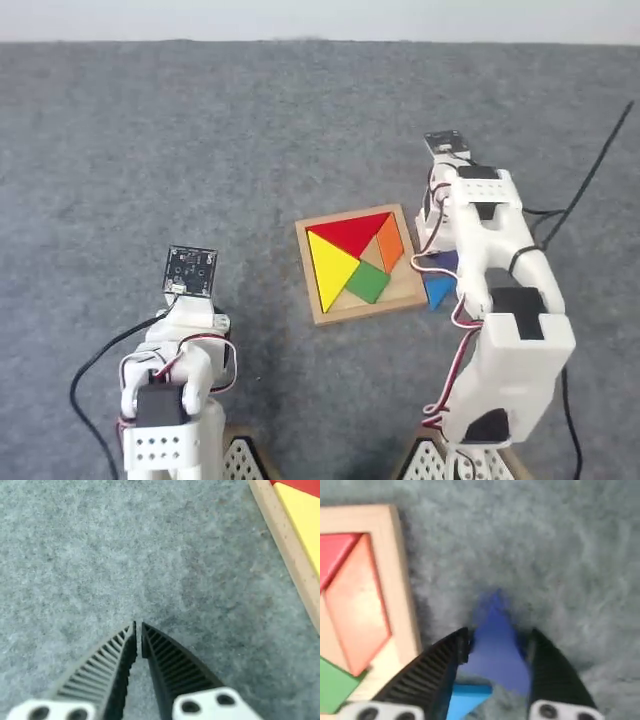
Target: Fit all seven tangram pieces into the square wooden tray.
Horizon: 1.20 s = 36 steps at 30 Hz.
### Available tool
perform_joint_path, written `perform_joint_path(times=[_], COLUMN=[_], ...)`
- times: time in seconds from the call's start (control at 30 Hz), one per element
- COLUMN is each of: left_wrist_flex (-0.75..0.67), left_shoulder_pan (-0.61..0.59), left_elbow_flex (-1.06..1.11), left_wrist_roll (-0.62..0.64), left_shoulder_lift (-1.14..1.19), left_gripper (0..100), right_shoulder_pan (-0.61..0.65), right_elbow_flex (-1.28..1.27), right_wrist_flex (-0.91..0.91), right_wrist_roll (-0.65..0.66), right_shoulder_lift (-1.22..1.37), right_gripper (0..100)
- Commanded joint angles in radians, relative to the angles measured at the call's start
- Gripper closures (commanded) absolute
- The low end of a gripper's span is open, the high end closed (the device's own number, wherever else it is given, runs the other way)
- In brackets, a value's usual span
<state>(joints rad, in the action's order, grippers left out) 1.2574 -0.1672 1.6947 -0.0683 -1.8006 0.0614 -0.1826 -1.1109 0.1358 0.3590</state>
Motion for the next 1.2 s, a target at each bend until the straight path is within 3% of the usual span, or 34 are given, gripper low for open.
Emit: perform_joint_path(times=[0.0, 0.2, 0.37, 0.53, 0.63, 0.73, 1.03, 1.17], left_wrist_flex=[0.003, 0.003, 0.003, 0.003, 0.003, 0.003, 0.003, 0.003], left_shoulder_pan=[0.005, 0.005, 0.005, 0.005, 0.005, 0.005, 0.005, 0.005], left_elbow_flex=[-0.010, -0.010, -0.010, -0.010, -0.010, -0.010, -0.010, -0.010], left_wrist_roll=[-0.002, -0.002, -0.002, -0.002, -0.002, -0.002, -0.002, -0.002], left_shoulder_lift=[-0.015, -0.015, -0.015, -0.015, -0.015, -0.015, -0.015, -0.015], left_gripper=[98, 98, 98, 98, 98, 98, 98, 98], right_shoulder_pan=[-0.005, -0.054, -0.070, 0.027, 0.065, 0.065, 0.062, 0.025], right_elbow_flex=[0.018, 0.018, -0.166, -0.413, -0.479, -0.450, -0.227, -0.137], right_wrist_flex=[-0.007, -0.010, 0.008, 0.045, 0.110, 0.128, 0.073, 0.036], right_wrist_roll=[-0.006, -0.017, -0.005, 0.068, -0.009, 0.017, 0.029, 0.029], right_shoulder_lift=[-0.018, -0.194, -0.433, -0.568, -0.553, -0.487, -0.171, -0.081], right_gripper=[92.8, 93.4, 93.4, 89.7, 78.7, 71.3, 71.3, 77.2])
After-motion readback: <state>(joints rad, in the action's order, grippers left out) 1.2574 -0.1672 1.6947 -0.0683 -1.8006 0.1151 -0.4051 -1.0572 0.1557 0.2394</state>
